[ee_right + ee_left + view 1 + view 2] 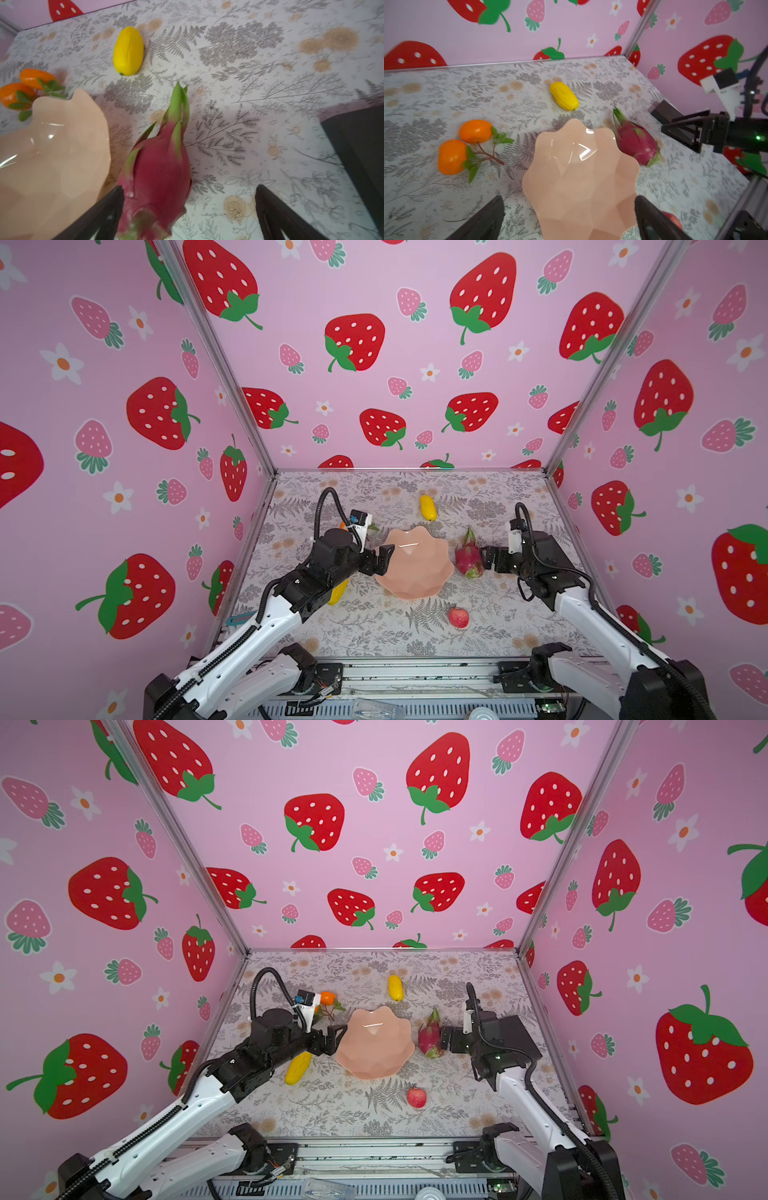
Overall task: Place and organize the fake fruits in the fruit bowl
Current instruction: 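Move both grippers from rest toward the bowl and dragon fruit, then grasp the pink dragon fruit with the right gripper and lift it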
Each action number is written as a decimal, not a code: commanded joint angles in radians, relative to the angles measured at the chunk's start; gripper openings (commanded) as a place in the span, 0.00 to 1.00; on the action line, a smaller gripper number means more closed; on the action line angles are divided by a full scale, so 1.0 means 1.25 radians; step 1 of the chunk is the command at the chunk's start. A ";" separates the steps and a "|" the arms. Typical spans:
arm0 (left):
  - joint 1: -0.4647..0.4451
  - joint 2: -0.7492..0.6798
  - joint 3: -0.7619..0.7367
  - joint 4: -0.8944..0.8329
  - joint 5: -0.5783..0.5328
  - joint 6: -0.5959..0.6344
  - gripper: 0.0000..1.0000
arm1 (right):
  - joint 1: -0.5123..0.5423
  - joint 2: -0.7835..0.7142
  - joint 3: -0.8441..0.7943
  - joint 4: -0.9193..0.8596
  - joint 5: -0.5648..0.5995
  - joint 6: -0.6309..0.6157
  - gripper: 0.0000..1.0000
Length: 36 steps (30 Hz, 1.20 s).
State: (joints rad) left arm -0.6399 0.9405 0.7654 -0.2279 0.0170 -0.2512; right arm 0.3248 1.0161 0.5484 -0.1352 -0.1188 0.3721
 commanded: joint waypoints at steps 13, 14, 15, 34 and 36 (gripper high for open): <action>-0.086 0.038 -0.045 0.020 -0.028 -0.011 0.99 | 0.080 0.173 0.060 0.024 -0.055 0.005 0.99; -0.086 0.038 -0.049 0.024 -0.031 -0.012 0.99 | 0.081 0.182 0.061 0.026 -0.048 0.007 0.99; -0.087 0.039 -0.052 0.028 -0.034 -0.013 0.99 | 0.081 0.193 0.062 0.030 -0.043 0.007 0.99; -0.083 0.000 0.021 -0.140 -0.288 -0.038 0.99 | 0.167 0.153 0.183 0.020 0.001 -0.033 0.66; -0.073 0.007 0.048 -0.186 -0.295 -0.033 0.99 | 0.205 0.161 0.205 0.043 -0.030 -0.023 0.66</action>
State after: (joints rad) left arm -0.7418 0.9554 0.7506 -0.3496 -0.2508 -0.2886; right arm 0.5323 1.2282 0.7555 -0.1184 -0.1268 0.3511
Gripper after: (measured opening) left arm 0.989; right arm 0.753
